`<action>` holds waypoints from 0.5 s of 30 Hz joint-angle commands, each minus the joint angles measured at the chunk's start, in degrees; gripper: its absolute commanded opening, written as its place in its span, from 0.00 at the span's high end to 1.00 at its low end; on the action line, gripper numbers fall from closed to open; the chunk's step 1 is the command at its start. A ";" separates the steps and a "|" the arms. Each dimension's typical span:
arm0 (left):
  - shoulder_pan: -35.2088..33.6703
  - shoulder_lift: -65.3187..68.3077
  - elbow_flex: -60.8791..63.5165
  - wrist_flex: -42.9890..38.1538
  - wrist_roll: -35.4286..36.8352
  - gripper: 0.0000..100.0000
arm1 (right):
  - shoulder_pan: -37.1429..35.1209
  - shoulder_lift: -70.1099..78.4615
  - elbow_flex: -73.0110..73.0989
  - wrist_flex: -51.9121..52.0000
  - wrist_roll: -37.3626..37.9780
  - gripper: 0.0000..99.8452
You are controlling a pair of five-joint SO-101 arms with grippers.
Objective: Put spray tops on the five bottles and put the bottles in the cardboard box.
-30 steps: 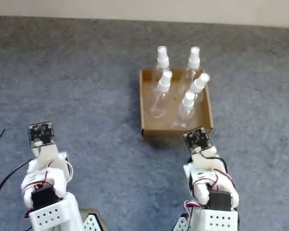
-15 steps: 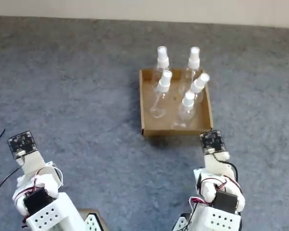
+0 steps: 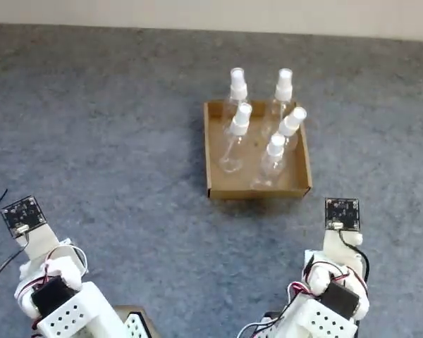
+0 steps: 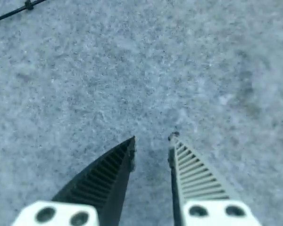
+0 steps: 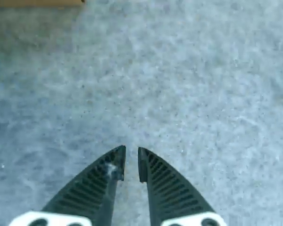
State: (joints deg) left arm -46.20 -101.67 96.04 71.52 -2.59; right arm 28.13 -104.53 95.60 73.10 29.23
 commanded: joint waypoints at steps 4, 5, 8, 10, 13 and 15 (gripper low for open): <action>9.45 -0.57 1.19 -3.69 0.09 0.89 | -2.24 -0.75 7.34 -2.07 0.62 1.00; 11.82 -0.57 1.19 -4.40 0.09 0.89 | -4.44 -0.75 7.34 -2.86 0.62 1.00; 18.51 -0.57 1.19 -6.95 0.09 0.89 | -13.85 -0.57 7.34 -2.95 1.58 1.00; 22.55 -0.57 1.19 -7.47 0.09 0.89 | -20.18 -0.48 7.34 -1.01 5.01 1.00; 25.45 -0.57 1.19 -5.54 -0.18 0.89 | -22.55 -0.57 7.25 -0.13 13.63 0.99; 25.63 -0.57 1.19 -2.02 -0.18 0.89 | -22.46 -0.57 7.25 0.22 18.81 0.99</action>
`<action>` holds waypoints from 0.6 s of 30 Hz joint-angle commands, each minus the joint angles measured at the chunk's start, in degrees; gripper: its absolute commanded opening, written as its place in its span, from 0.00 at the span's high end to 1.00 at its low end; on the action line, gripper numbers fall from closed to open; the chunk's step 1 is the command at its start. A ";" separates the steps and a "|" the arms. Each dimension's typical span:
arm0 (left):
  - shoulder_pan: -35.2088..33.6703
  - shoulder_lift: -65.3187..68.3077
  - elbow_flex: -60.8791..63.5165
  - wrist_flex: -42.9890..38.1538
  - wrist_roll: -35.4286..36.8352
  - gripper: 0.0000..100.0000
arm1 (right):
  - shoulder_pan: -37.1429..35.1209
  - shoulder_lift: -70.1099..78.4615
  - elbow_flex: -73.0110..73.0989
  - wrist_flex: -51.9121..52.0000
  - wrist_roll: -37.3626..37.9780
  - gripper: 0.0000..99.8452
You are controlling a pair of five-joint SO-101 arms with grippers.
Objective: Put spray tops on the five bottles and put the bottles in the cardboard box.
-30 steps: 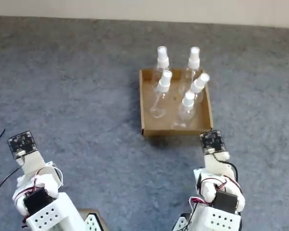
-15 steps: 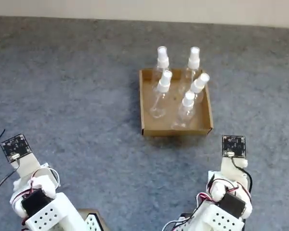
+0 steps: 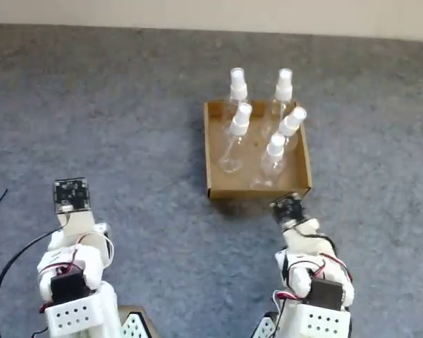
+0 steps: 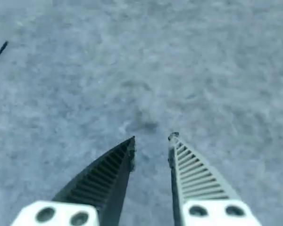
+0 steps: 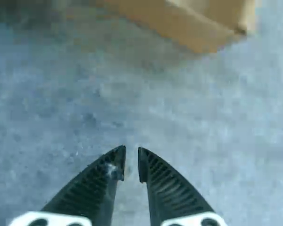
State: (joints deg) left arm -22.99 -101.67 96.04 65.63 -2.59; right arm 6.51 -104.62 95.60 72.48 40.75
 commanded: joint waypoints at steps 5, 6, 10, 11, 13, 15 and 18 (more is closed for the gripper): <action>2.42 -0.66 1.19 10.81 -0.18 0.89 | -0.75 -0.40 7.16 3.12 10.99 0.99; 2.42 -0.66 1.19 10.81 -0.18 0.89 | -0.75 -0.40 7.16 3.12 11.16 0.99; 2.42 -0.66 1.19 10.81 -0.18 0.89 | -0.84 -0.40 7.16 3.12 11.08 0.99; 2.42 -0.66 1.19 10.81 -0.18 0.89 | -0.84 -0.40 7.16 3.12 11.34 0.99; 2.42 -0.66 1.19 10.81 -0.18 0.89 | -0.84 -0.57 7.16 3.12 11.34 0.99; 2.42 -0.66 1.19 10.81 -0.18 0.89 | -0.84 -0.48 7.16 3.12 11.34 0.99; 2.42 -0.66 1.19 10.81 -0.18 0.89 | -0.75 -0.40 7.25 3.12 11.34 0.99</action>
